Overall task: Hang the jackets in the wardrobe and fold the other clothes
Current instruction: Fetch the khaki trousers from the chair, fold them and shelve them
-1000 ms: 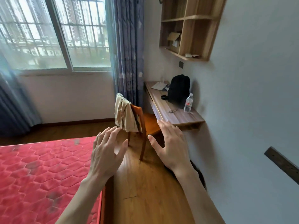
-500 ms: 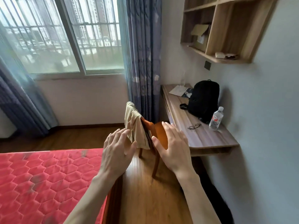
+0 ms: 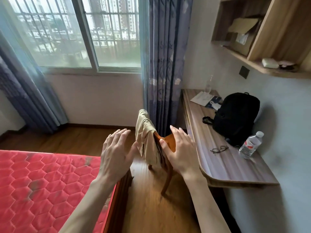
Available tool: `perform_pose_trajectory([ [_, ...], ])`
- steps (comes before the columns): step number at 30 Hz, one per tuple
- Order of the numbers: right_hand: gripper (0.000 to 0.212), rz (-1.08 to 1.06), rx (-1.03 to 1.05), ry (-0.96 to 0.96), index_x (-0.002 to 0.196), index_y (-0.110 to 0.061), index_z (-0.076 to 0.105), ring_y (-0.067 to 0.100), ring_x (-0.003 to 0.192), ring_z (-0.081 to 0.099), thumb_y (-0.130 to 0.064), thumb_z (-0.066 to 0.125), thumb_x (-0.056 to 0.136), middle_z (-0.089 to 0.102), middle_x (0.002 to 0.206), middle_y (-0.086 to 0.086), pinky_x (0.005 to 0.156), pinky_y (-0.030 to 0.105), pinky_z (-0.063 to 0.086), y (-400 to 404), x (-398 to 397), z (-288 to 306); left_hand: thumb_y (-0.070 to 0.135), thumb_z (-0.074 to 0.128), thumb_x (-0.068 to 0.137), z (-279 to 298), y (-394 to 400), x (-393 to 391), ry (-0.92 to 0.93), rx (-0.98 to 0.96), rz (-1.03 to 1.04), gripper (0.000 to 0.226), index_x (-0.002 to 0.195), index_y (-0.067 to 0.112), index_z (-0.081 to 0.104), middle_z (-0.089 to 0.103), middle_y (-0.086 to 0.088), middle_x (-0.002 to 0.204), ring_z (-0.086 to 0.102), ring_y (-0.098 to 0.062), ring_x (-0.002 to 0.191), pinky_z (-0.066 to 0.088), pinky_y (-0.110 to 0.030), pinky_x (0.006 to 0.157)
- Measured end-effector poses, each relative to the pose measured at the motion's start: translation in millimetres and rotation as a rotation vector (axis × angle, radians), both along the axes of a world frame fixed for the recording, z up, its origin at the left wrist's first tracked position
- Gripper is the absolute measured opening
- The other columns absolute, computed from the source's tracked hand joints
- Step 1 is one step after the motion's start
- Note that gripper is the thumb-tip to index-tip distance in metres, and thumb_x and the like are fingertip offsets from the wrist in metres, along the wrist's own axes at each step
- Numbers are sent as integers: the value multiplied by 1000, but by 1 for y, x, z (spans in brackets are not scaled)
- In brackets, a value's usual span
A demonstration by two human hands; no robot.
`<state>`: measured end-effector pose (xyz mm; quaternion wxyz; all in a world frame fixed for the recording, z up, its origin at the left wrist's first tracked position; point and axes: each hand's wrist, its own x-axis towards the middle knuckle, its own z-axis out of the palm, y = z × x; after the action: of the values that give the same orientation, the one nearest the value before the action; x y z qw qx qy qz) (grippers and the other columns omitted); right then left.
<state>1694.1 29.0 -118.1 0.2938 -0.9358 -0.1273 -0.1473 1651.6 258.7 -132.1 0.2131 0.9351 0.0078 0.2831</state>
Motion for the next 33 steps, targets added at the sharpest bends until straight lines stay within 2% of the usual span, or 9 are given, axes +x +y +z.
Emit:
perform_pose_trajectory([
  [5,80,20,-47,28,159,-28,37,13,155,28,-76,27,96,42,162,-6,125,34,13,24,58,-19,57,44,99,-9,24,65,3,-7,-5,60,143,18,56,57,2,146,43,-18,144,32,-43,121],
  [10,73,5,-70,61,158,-27,37,12,154,28,-71,37,100,43,161,-7,127,39,21,60,133,-27,55,44,100,-20,57,143,7,-35,-37,58,142,17,57,59,0,145,45,-20,143,33,-44,121],
  [17,71,-39,-87,75,159,-26,37,12,155,27,-67,41,101,43,161,-6,126,35,16,118,228,-25,52,48,100,-28,101,247,46,-39,-113,55,143,17,56,58,1,145,44,-19,143,34,-45,121],
  [22,71,-84,-100,160,160,-27,35,12,155,25,-66,41,101,41,162,-6,126,34,15,133,267,-46,50,50,101,-51,121,299,103,-30,-159,54,142,17,57,59,0,145,46,-20,142,36,-47,119],
  [27,71,-124,-139,267,161,-27,33,12,155,26,-65,41,101,40,163,-5,126,34,17,139,294,-61,56,44,101,-79,129,331,179,-38,-197,59,142,17,58,59,0,145,48,-20,140,38,-48,118],
  [33,67,-129,-180,469,160,-28,33,16,152,34,-62,41,103,42,162,-4,124,39,24,144,327,-87,60,39,98,-109,128,383,328,-21,-230,63,142,18,58,60,0,144,49,-21,139,37,-46,118],
])
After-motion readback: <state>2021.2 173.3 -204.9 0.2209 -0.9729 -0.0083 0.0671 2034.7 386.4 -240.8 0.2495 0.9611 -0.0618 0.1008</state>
